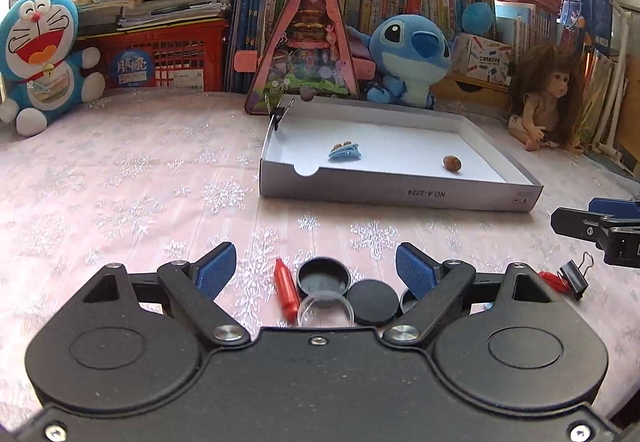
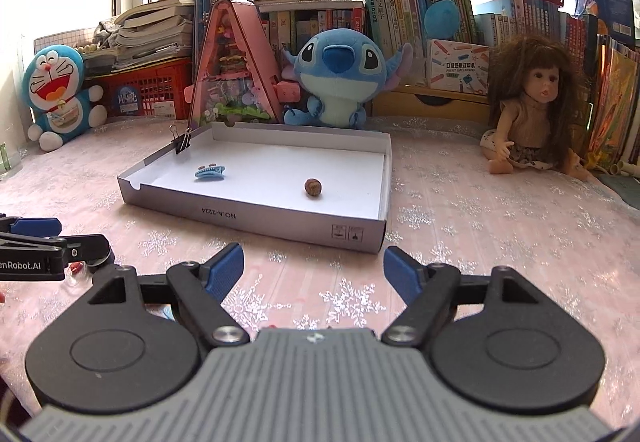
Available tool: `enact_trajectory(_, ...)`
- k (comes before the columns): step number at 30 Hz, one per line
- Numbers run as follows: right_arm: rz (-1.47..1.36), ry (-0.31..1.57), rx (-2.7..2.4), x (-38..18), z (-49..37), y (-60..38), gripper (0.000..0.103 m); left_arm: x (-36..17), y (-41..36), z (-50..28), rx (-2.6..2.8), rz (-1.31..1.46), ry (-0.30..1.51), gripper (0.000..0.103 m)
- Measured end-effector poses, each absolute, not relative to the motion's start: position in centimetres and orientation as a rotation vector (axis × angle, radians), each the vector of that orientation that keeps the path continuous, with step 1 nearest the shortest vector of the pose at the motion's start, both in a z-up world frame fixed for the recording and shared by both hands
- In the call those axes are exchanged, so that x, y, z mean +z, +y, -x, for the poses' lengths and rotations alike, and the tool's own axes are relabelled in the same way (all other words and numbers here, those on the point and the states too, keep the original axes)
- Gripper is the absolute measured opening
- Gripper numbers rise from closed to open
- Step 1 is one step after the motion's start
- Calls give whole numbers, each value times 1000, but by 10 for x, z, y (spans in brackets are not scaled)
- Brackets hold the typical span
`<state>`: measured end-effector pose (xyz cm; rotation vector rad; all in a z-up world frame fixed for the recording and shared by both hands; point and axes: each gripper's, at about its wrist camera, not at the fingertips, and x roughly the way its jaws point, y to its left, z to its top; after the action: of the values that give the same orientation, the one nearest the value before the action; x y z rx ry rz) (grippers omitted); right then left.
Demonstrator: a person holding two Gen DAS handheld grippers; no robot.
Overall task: Organize rigid objects
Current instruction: 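Withdraw both tools from the tray back over the table objects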
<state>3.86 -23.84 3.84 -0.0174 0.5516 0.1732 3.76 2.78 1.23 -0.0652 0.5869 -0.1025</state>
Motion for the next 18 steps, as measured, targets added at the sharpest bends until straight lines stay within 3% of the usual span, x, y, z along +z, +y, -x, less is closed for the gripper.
enact_trajectory(9,34,552,158,19,-14,-233,86,-6,26,-19,-110,54,594,86)
enact_trajectory(18,44,540,137,5,2,-231,82,-9,24,-12,-110,53,558,58)
